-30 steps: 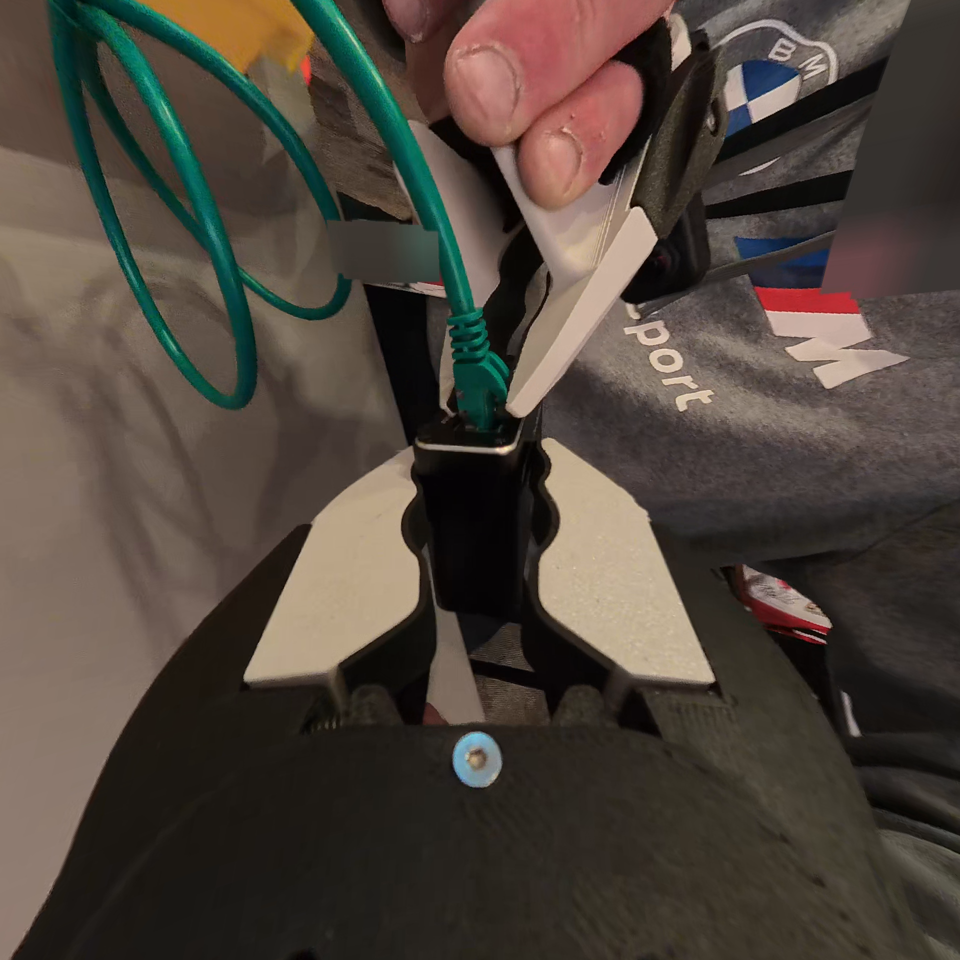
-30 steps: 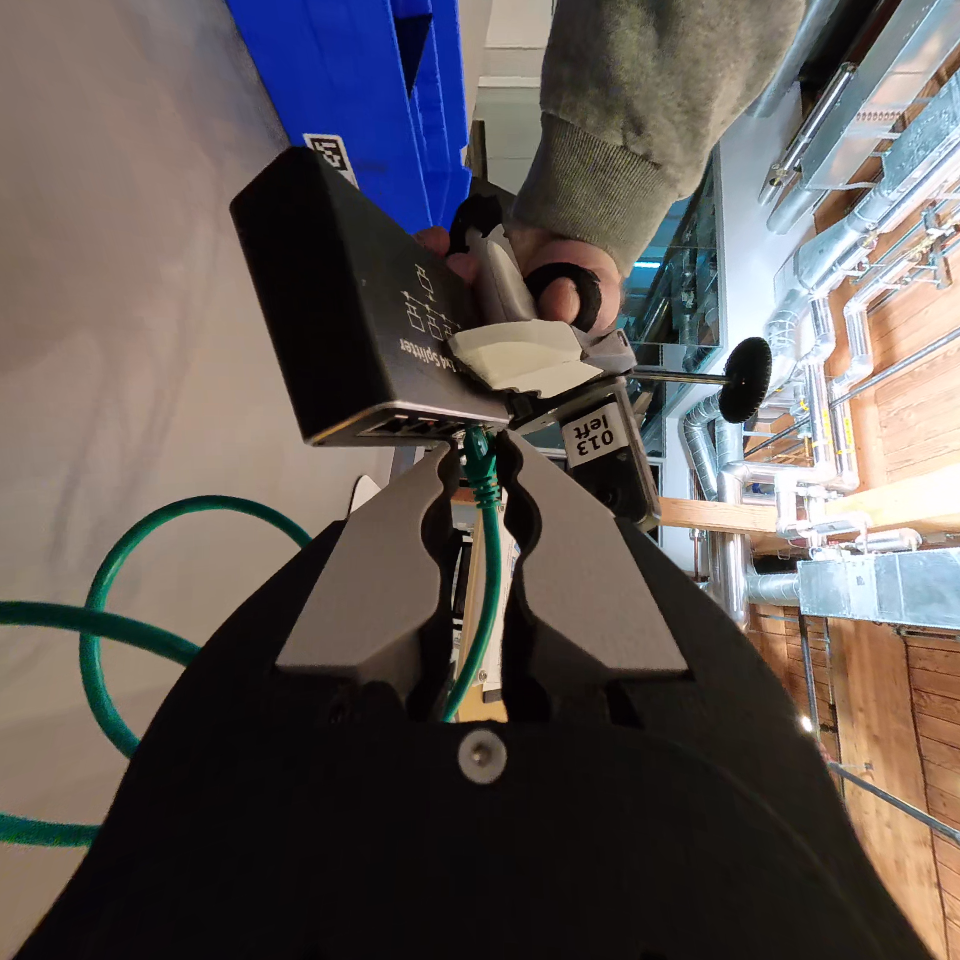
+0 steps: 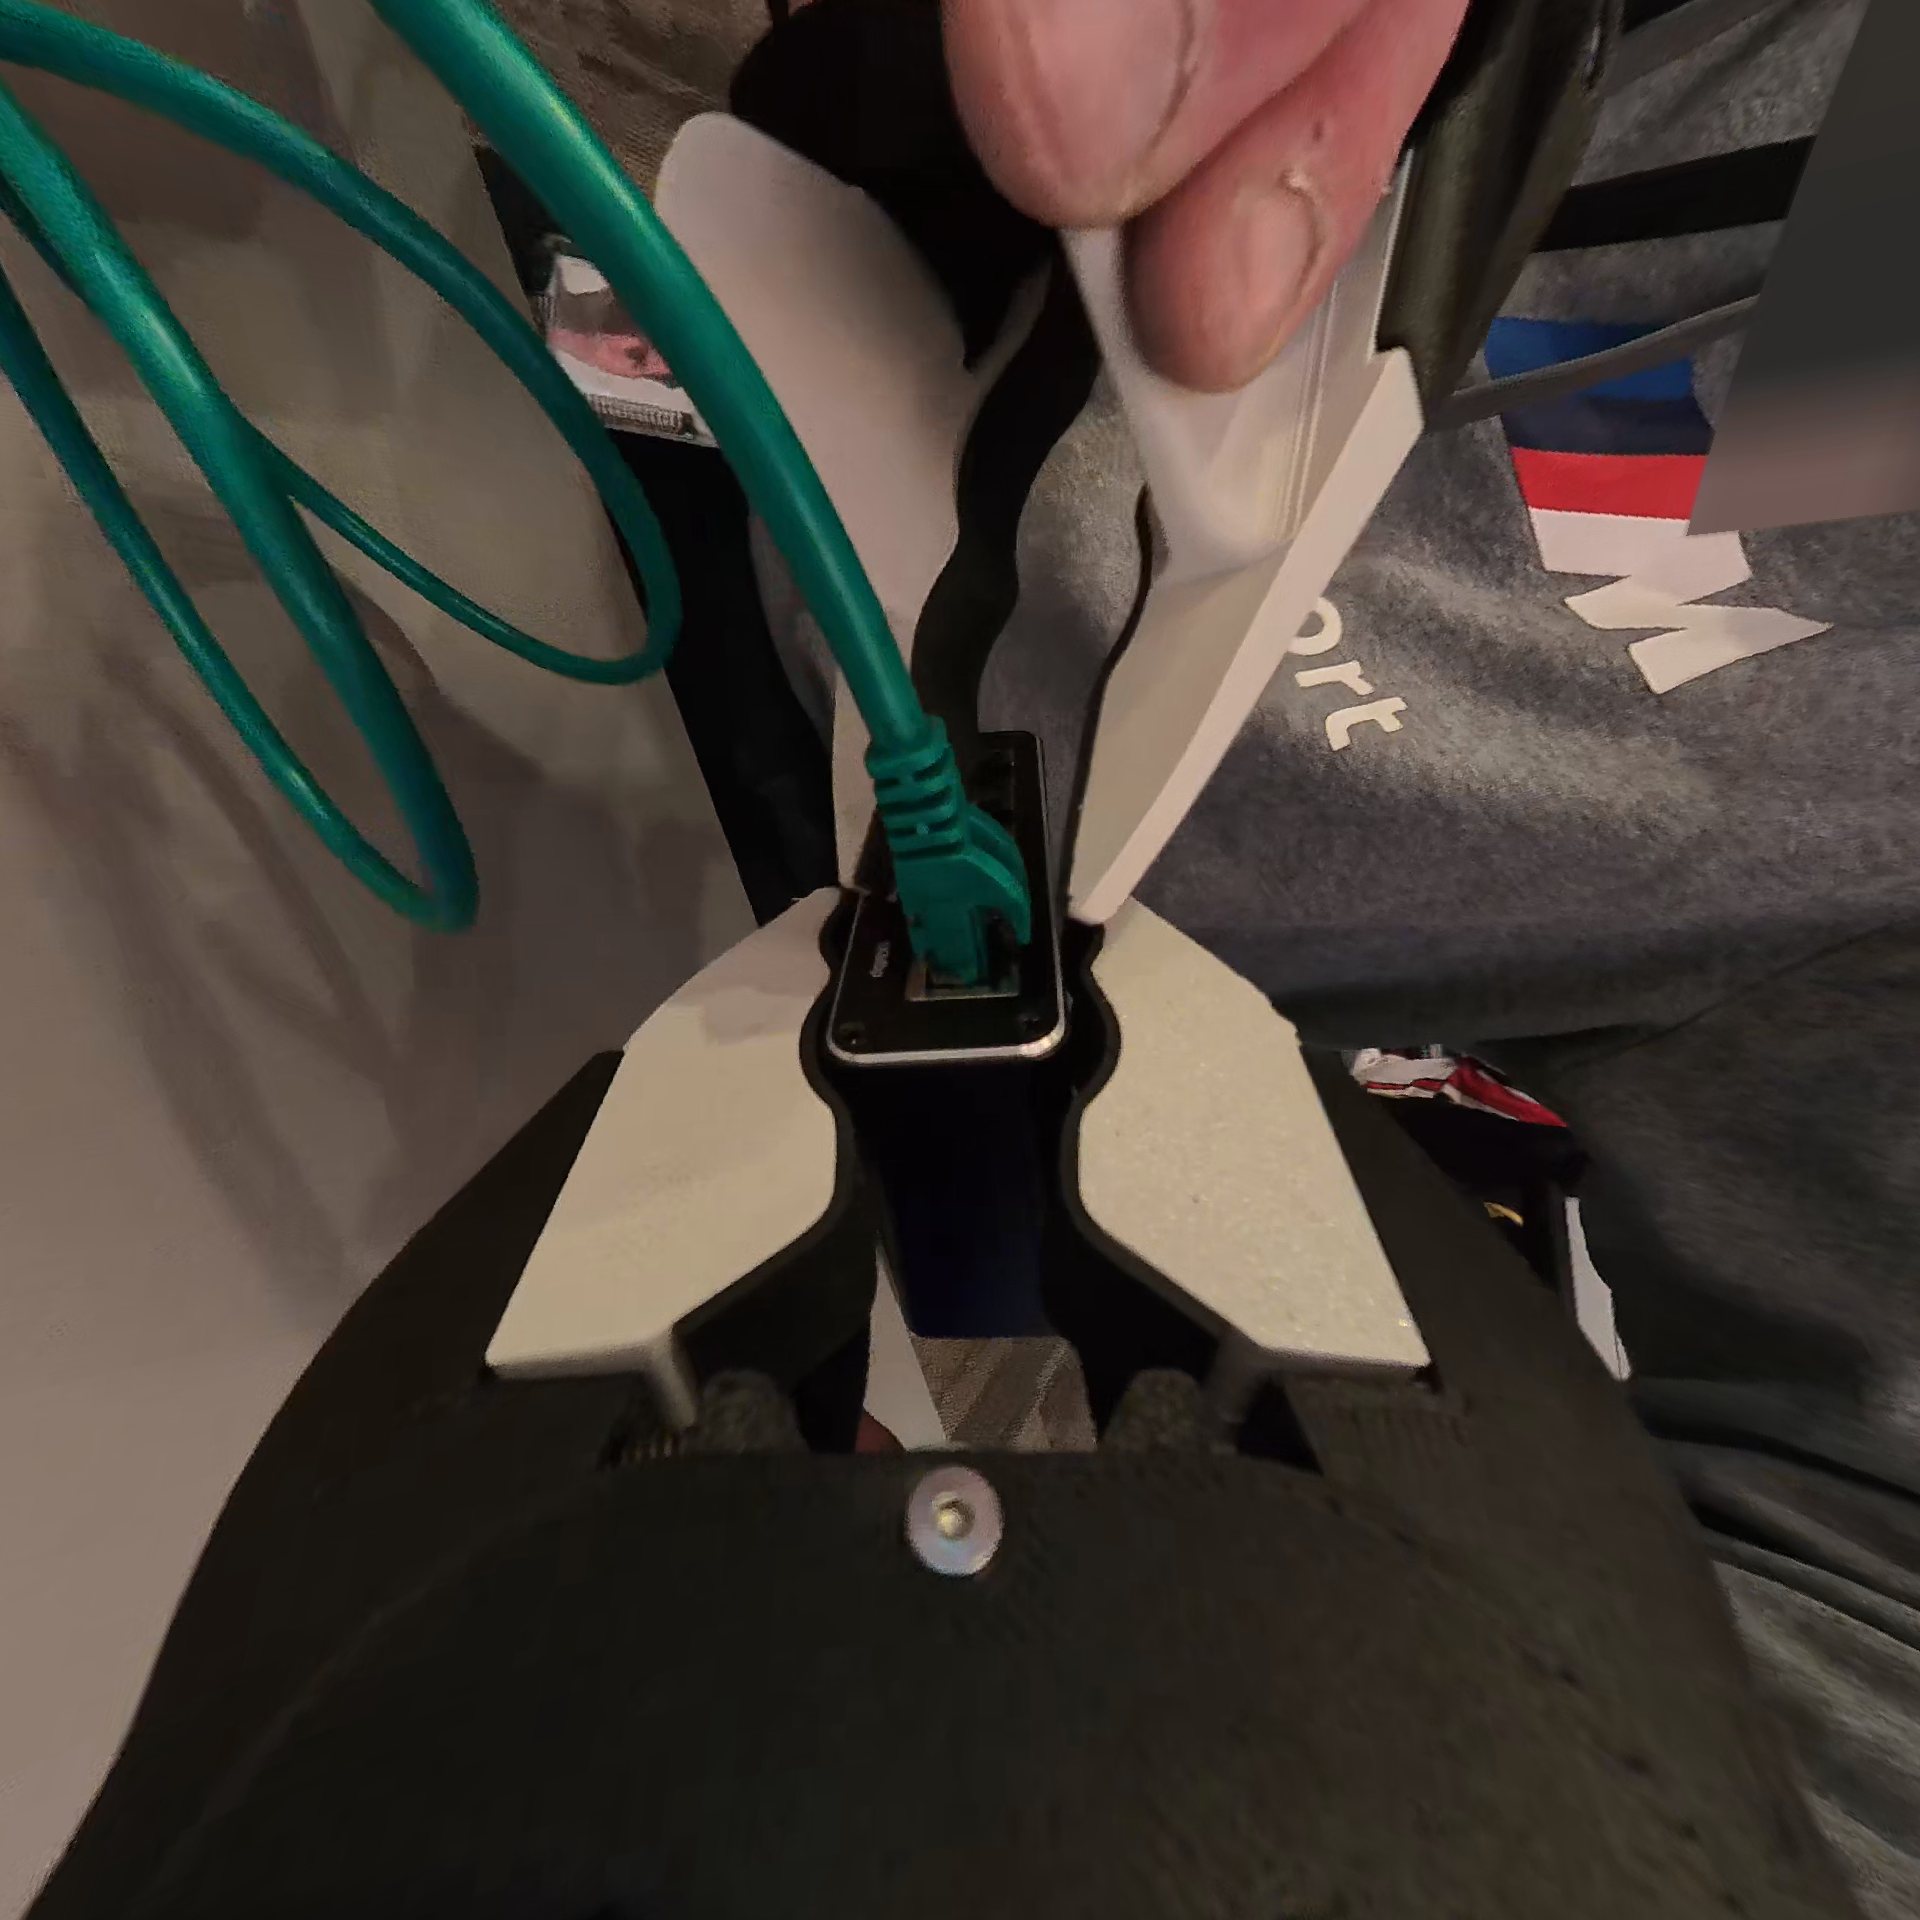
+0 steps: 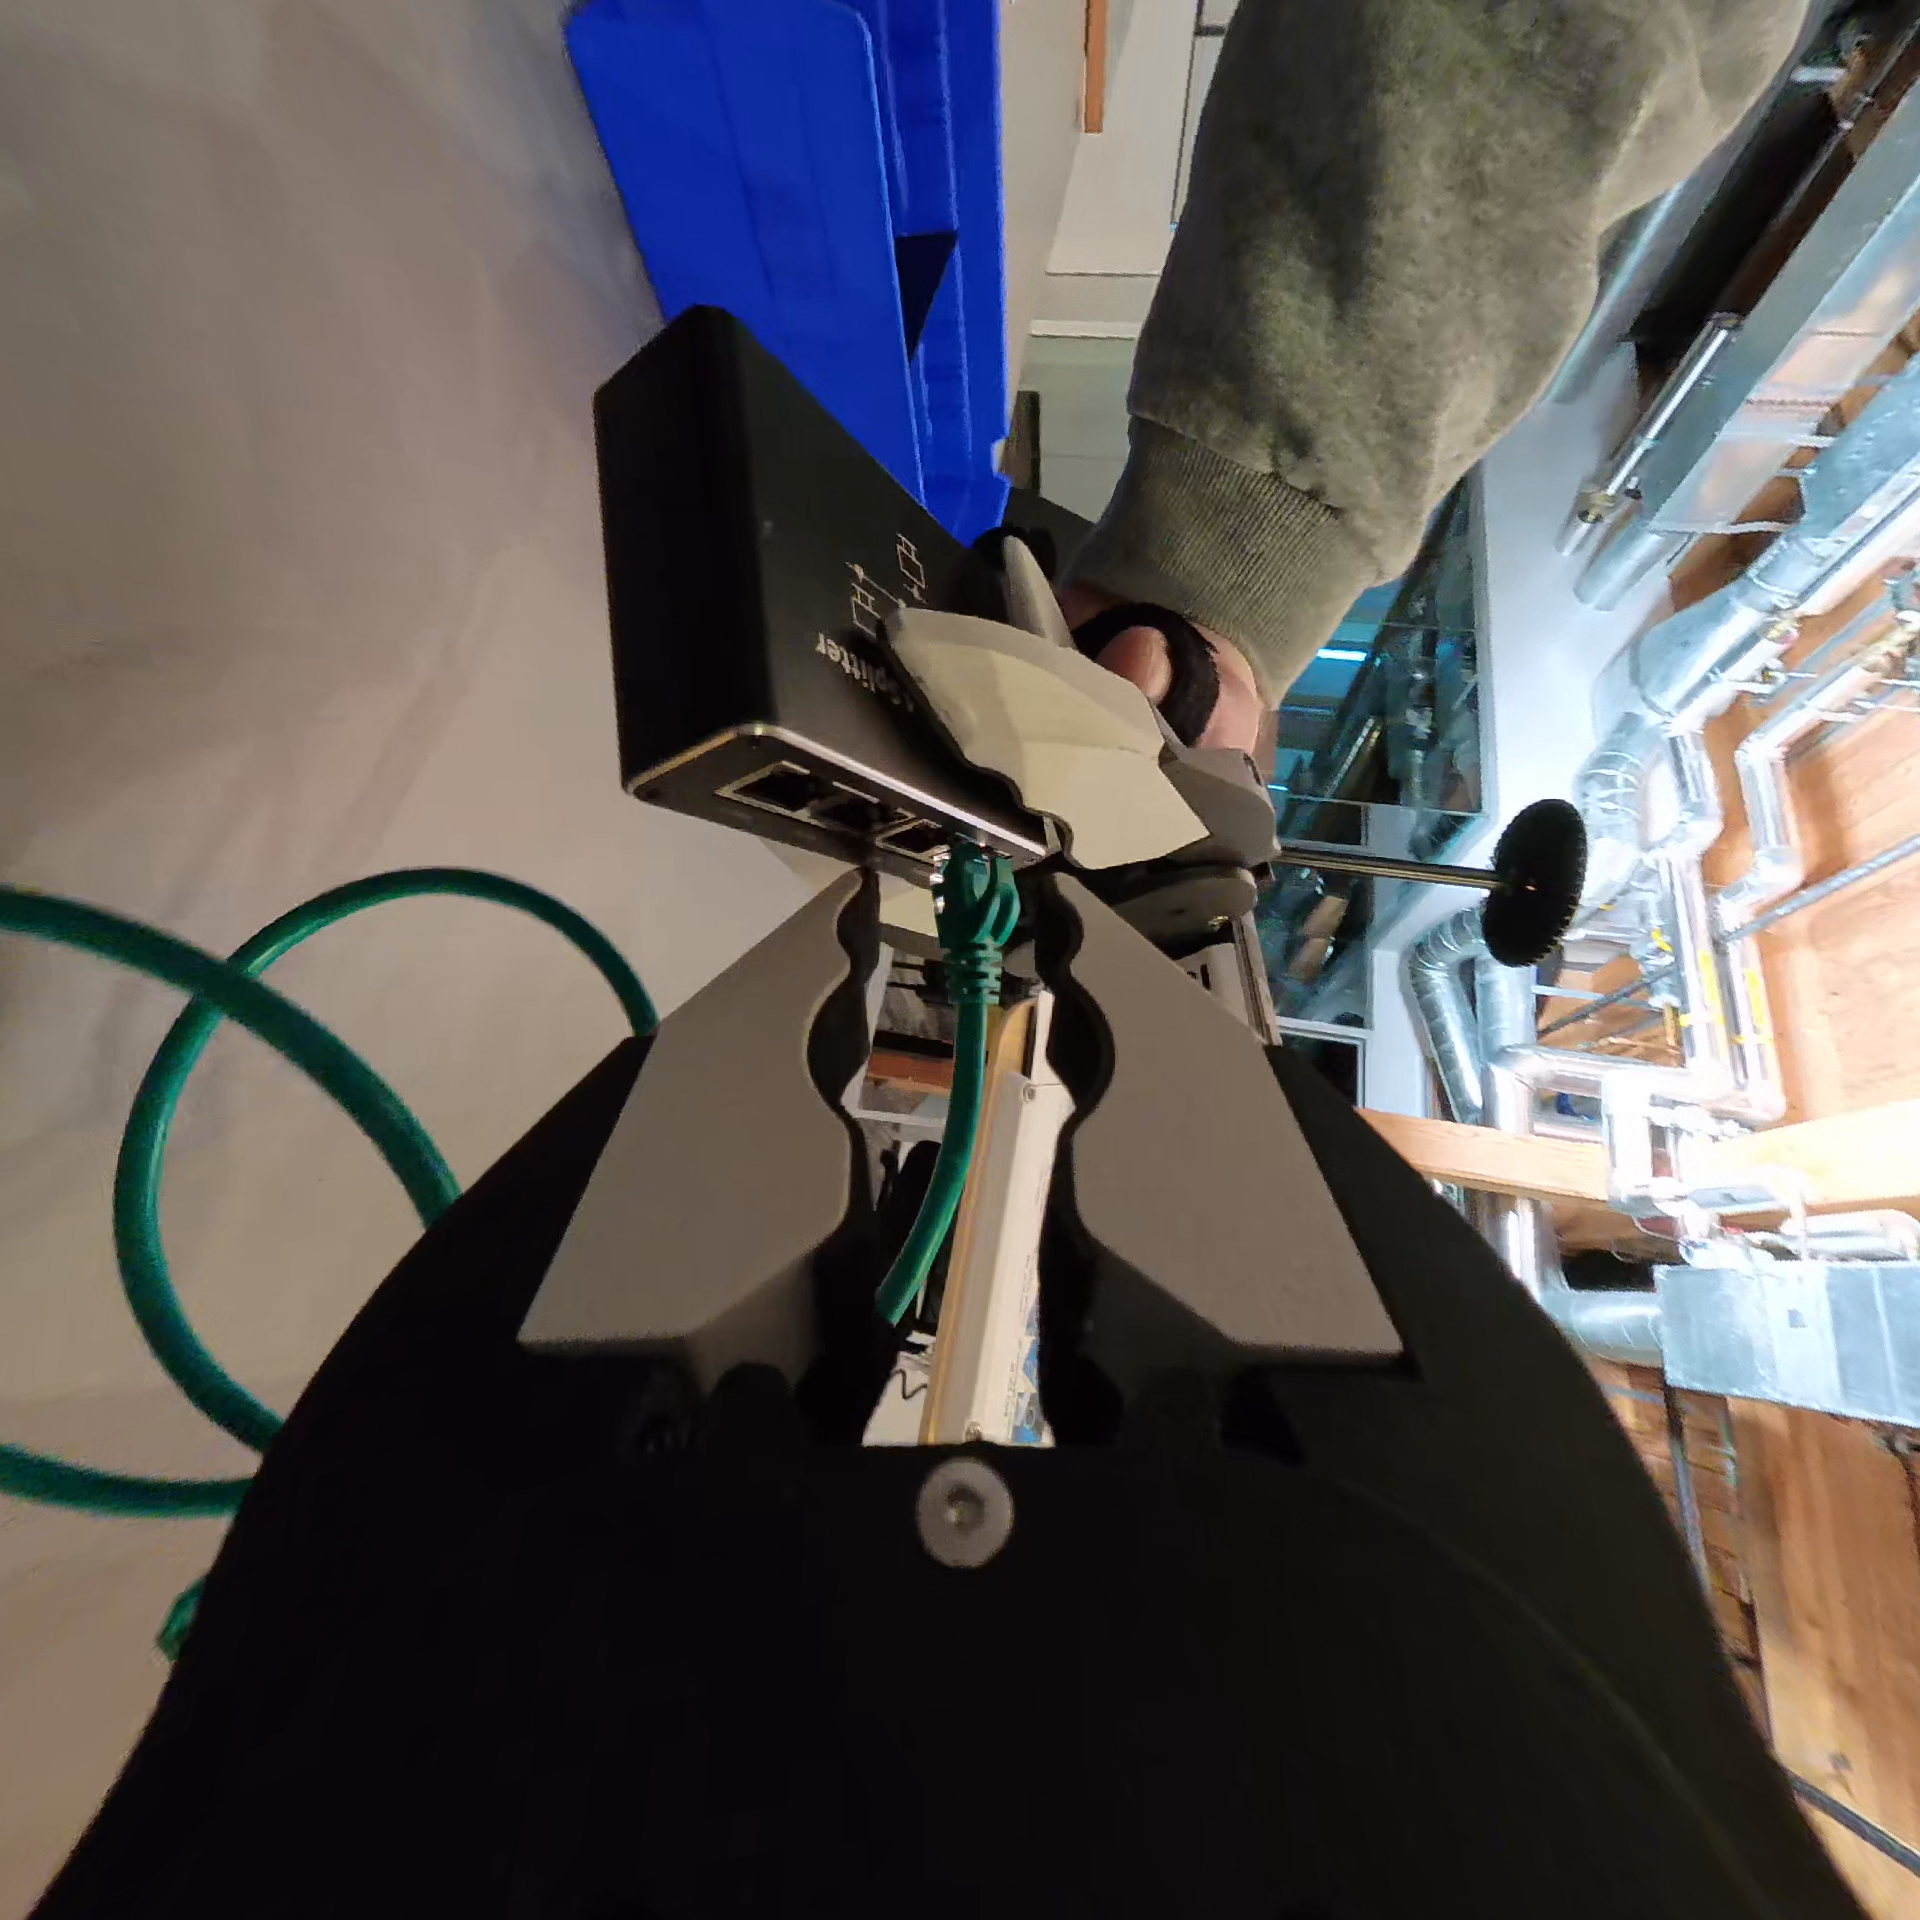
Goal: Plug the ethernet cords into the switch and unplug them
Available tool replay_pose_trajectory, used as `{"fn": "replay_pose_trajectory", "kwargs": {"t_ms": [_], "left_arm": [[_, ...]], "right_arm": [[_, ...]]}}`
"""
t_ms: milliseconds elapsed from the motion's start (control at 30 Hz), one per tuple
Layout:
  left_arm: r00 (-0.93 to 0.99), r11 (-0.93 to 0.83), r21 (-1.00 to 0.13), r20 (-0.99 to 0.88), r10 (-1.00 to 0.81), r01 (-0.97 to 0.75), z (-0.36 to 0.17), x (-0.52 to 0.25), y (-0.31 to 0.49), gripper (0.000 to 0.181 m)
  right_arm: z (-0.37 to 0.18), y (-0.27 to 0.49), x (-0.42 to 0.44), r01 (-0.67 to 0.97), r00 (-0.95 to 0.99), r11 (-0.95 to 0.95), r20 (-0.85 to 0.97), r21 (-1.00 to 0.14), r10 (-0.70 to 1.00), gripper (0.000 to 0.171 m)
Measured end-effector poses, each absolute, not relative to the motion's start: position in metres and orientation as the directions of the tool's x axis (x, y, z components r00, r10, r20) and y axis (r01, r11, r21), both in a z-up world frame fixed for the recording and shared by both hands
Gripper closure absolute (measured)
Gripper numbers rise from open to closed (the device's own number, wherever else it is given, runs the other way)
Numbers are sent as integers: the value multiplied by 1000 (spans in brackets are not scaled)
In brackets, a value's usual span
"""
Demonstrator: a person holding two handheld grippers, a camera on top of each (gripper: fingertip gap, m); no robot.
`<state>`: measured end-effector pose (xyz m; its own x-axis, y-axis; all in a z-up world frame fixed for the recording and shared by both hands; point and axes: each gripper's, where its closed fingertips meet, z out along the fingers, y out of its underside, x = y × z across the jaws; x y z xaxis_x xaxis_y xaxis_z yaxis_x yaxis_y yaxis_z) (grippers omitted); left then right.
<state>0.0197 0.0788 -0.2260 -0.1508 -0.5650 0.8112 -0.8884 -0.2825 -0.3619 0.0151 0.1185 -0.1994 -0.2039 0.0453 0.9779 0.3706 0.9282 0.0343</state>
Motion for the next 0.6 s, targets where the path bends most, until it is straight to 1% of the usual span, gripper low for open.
{"fn": "replay_pose_trajectory", "kwargs": {"t_ms": [67,100,167,200,233,300,367,433,500,533,600], "left_arm": [[-155,-274,-365,807,-570,-890,-228,20,77,145],[-152,-272,-364,803,-576,-891,-231,20,77,145],[-137,-264,-368,776,-616,-891,-237,19,80,145],[-126,-254,-365,757,-641,-896,-241,18,82,145],[-114,-239,-362,730,-674,-901,-246,16,84,145],[-88,-217,-356,673,-734,-909,-253,14,91,145],[-78,-194,-349,632,-771,-917,-255,12,96,146],[-70,-175,-333,610,-789,-927,-255,10,98,145],[-68,-152,-320,584,-809,-935,-256,10,100,145],[-65,-141,-308,571,-818,-941,-257,9,102,145],[-55,-114,-277,535,-843,-954,-260,6,106,145]], "right_arm": [[-203,115,18,362,-233,932,967,-12,103,145],[-202,111,19,353,-230,933,961,-66,155,146],[-200,112,23,368,-230,916,939,-160,256,154],[-197,114,24,384,-215,892,916,-239,339,155],[-193,113,25,381,-197,859,878,-342,437,155],[-186,116,28,389,-168,755,765,-528,622,154],[-190,126,31,449,-165,608,608,-655,776,153],[-193,132,30,468,-146,442,426,-765,893,155],[-191,131,27,432,-146,293,254,-853,956,156],[-192,132,25,428,-143,222,177,-876,974,156],[-195,134,23,427,-139,152,101,-891,985,156]]}}
